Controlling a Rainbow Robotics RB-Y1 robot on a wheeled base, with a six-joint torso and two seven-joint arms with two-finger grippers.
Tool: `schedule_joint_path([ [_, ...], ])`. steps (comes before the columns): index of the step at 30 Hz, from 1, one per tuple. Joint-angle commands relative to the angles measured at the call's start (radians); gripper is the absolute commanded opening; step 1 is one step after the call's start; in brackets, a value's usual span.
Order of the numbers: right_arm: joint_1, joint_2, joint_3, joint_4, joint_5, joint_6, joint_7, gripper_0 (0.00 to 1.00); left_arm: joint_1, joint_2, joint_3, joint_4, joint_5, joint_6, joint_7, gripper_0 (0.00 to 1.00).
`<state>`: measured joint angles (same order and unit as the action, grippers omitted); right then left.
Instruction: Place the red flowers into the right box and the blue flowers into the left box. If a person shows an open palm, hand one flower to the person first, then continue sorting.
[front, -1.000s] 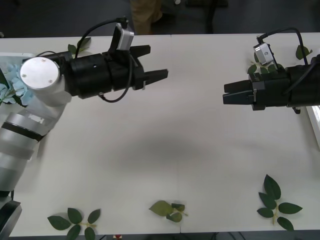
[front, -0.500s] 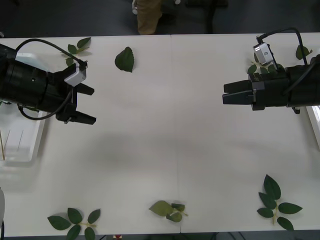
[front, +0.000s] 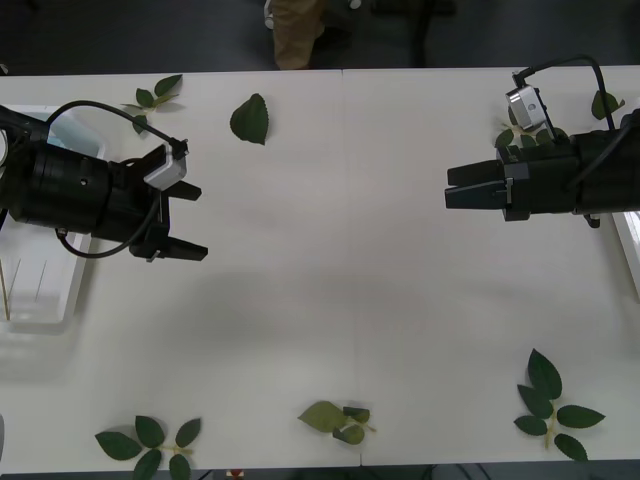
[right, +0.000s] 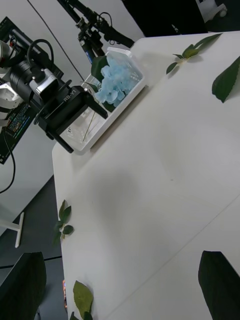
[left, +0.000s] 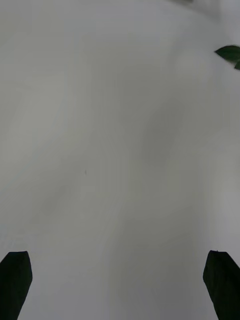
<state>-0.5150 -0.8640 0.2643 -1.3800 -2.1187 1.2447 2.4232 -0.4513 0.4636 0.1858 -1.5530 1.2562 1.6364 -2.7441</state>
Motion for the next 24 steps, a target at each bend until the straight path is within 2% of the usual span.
schedule_joint_path([
  [1,-0.014,0.017,-0.007,-0.025,-0.013,-0.007,0.019,0.89,0.059,0.023,-0.02,-0.033,0.177,-0.049,0.039,1.0],
  [6,-0.014,0.017,-0.007,-0.025,-0.013,-0.007,0.019,0.89,0.072,0.024,-0.035,-0.032,0.247,-0.041,0.039,1.0],
  [24,-0.014,0.017,-0.007,-0.025,-0.013,-0.007,0.019,0.87,0.074,0.024,-0.035,-0.032,0.244,-0.032,0.039,1.0],
])
